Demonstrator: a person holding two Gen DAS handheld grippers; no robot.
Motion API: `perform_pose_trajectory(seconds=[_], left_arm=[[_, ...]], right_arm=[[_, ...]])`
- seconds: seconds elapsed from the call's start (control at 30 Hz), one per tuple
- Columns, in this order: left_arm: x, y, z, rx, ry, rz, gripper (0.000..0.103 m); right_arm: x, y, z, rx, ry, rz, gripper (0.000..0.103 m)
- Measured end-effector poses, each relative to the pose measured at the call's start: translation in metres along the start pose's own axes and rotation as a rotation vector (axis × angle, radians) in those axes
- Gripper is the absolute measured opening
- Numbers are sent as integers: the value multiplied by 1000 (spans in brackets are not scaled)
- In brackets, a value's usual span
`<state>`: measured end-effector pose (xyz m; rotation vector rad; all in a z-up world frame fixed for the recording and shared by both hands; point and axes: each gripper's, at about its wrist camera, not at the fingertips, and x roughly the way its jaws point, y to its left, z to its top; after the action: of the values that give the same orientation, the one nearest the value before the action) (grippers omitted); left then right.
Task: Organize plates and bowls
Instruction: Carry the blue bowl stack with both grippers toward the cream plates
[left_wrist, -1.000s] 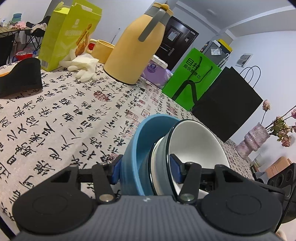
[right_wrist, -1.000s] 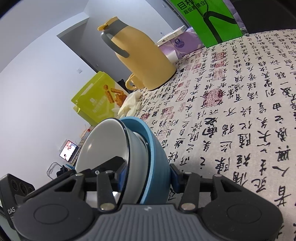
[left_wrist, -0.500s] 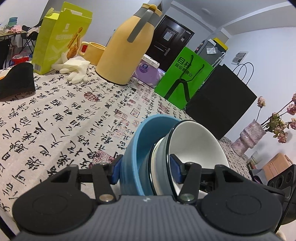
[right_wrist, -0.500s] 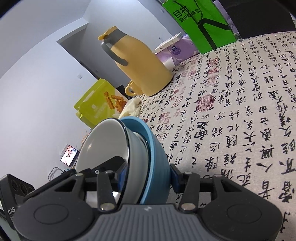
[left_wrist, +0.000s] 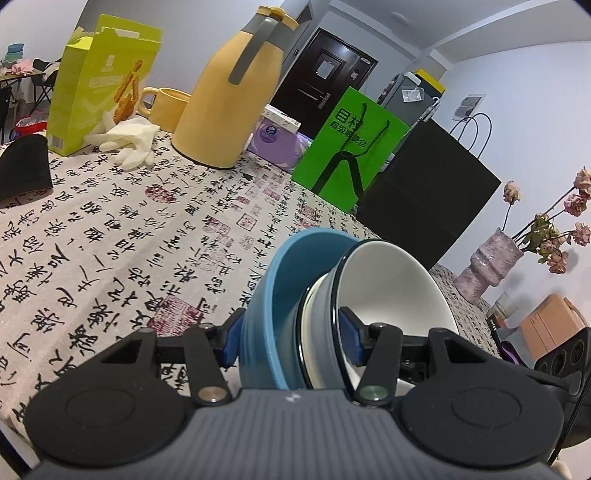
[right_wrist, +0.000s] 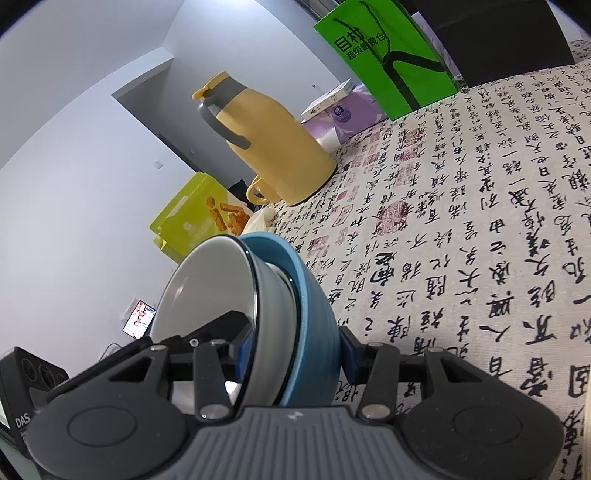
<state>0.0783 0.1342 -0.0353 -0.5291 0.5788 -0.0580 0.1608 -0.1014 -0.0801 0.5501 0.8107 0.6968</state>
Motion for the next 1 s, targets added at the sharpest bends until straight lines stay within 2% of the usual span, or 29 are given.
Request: perform_pose_trajectory(seconds=[1.0], left_arm=[[12,-67,-18,80,28,-50,54]], right_arm=[[-70,-38,2,50,-86,-23,46]])
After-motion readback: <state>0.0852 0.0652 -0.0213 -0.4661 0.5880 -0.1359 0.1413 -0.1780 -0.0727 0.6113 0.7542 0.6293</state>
